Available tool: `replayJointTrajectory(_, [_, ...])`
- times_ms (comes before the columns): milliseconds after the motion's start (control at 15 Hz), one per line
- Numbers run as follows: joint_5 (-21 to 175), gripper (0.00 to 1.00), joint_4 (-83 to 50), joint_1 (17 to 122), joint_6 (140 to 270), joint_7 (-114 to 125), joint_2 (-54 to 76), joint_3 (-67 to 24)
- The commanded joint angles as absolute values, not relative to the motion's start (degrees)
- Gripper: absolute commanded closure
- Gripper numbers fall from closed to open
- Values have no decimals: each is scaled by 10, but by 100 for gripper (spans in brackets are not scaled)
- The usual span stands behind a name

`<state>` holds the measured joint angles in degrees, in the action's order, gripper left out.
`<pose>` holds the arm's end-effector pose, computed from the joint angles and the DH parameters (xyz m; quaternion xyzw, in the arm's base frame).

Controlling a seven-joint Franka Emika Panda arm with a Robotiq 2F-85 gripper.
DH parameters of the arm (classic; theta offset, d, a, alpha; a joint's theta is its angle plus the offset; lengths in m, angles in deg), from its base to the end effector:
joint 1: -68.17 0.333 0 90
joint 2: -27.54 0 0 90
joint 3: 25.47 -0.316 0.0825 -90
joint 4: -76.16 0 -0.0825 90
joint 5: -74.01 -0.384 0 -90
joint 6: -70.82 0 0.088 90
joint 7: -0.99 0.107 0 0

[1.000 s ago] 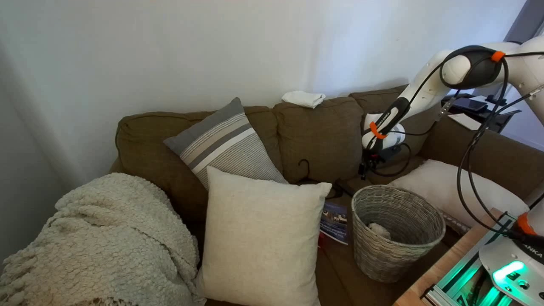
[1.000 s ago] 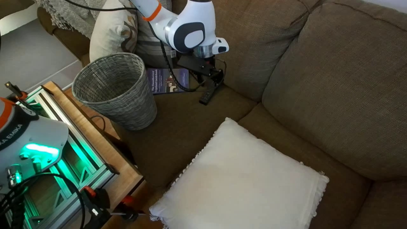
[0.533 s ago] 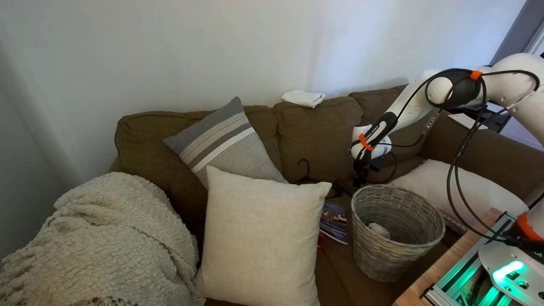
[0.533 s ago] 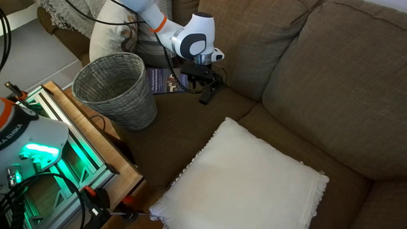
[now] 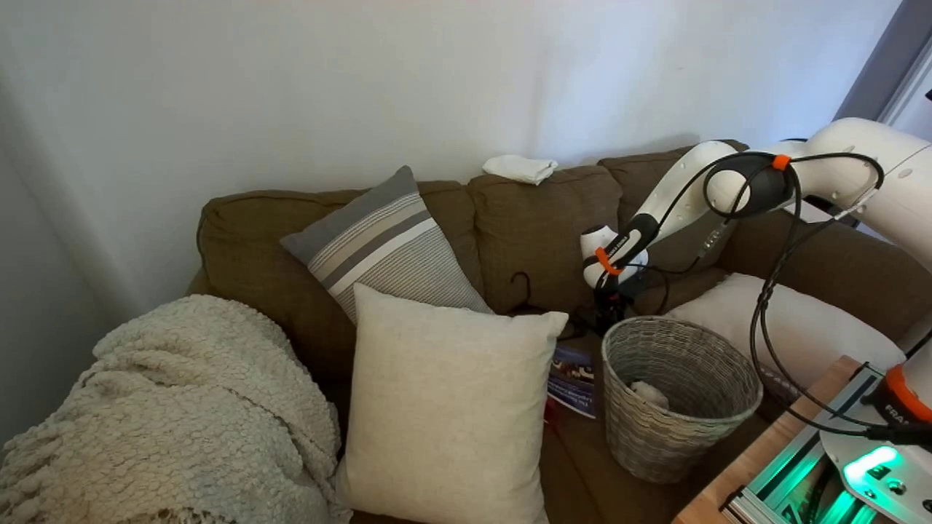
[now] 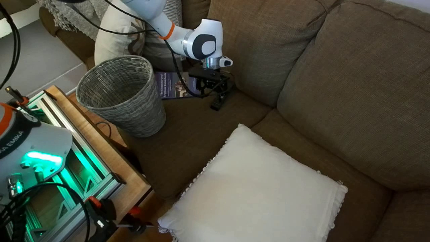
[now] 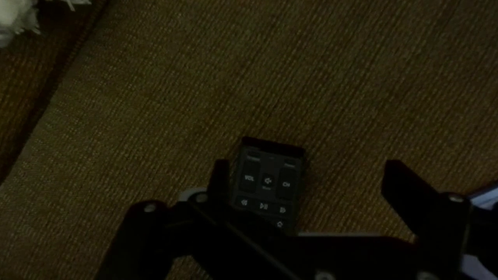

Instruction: Put the black remote control on the backrest of the sofa.

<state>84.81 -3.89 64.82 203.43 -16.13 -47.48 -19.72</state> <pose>0.5985 -0.0973 -0.1076 0.9601 0.1702 -0.2127 0.0635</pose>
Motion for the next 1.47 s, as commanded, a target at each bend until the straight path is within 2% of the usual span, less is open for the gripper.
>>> replayJointTrajectory(0, [857, 0, -23, 641, 2029, -157, -484, -205])
replayJointTrajectory(67, [856, 0, -17, 640, 2029, -157, -489, -205])
replayJointTrajectory(467, [850, 0, -122, 656, 2280, -121, -477, -177])
replayJointTrajectory(533, [857, 0, -75, 643, 2230, -136, -490, -189])
replayJointTrajectory(667, [857, 0, -97, 645, 2265, -130, -490, -187])
replayJointTrajectory(1400, [836, 0, -102, 624, 2279, -93, -498, -189])
